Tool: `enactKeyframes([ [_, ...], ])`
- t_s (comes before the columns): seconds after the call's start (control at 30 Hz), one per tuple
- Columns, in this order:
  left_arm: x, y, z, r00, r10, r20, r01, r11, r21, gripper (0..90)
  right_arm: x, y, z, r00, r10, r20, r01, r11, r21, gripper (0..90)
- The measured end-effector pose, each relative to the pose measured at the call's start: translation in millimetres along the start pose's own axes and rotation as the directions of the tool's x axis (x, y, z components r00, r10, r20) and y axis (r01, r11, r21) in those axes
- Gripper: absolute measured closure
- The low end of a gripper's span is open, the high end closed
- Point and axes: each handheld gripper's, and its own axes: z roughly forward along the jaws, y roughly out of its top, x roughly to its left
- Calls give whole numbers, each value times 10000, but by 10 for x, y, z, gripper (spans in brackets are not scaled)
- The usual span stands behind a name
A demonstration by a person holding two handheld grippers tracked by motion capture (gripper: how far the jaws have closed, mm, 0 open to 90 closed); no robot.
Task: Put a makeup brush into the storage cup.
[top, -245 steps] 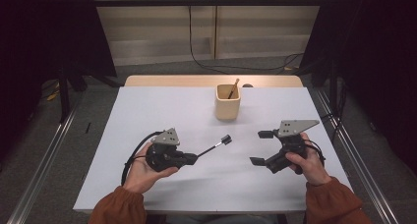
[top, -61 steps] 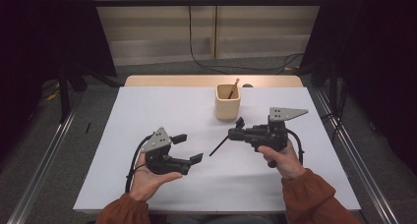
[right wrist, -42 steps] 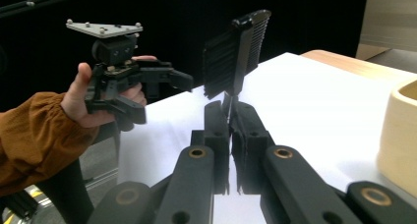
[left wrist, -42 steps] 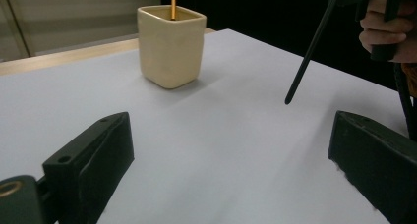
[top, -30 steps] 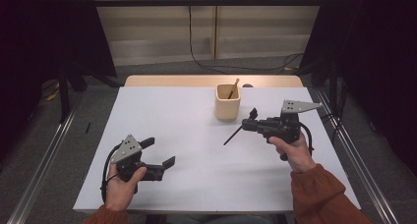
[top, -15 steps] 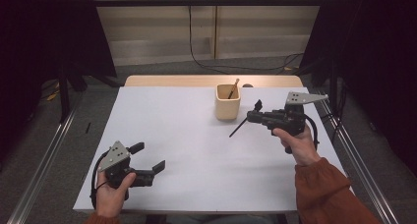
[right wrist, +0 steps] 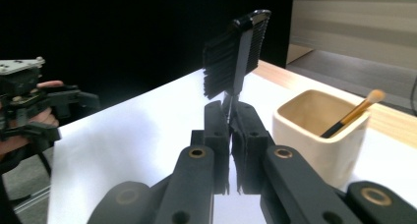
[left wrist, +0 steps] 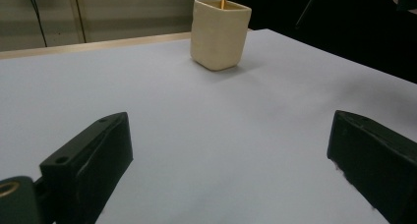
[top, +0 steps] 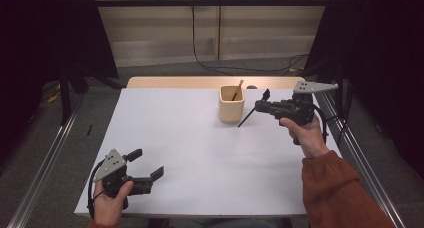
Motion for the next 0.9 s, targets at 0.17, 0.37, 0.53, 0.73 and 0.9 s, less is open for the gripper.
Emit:
enactKeyframes([
  [0.17, 15, -22, -12, 9999, 103, -79, -103, 9999, 2, 31, -58, 62, 28, 9997, -85, 211, 82, 9999, 139, 854],
  [0.37, 21, -20, -14, 9997, 207, -121, -207, 9998, 11, 32, -124, 132, 77, 9993, -100, 371, 96, 9999, 98, 854],
  [0.53, 15, -19, -9, 9996, 276, -76, -276, 9996, -9, 32, -171, 233, 87, 9982, -192, 561, 187, 9998, 104, 853],
  [0.73, -3, -16, 7, 9994, 317, -141, -316, 9995, 67, 32, -231, 333, 116, 9973, -312, 667, 303, 9994, 143, 854],
  [0.9, 10, -14, 6, 9993, 334, -140, -333, 9994, 95, 32, -286, 422, 150, 9958, -414, 817, 403, 9991, 156, 854],
])
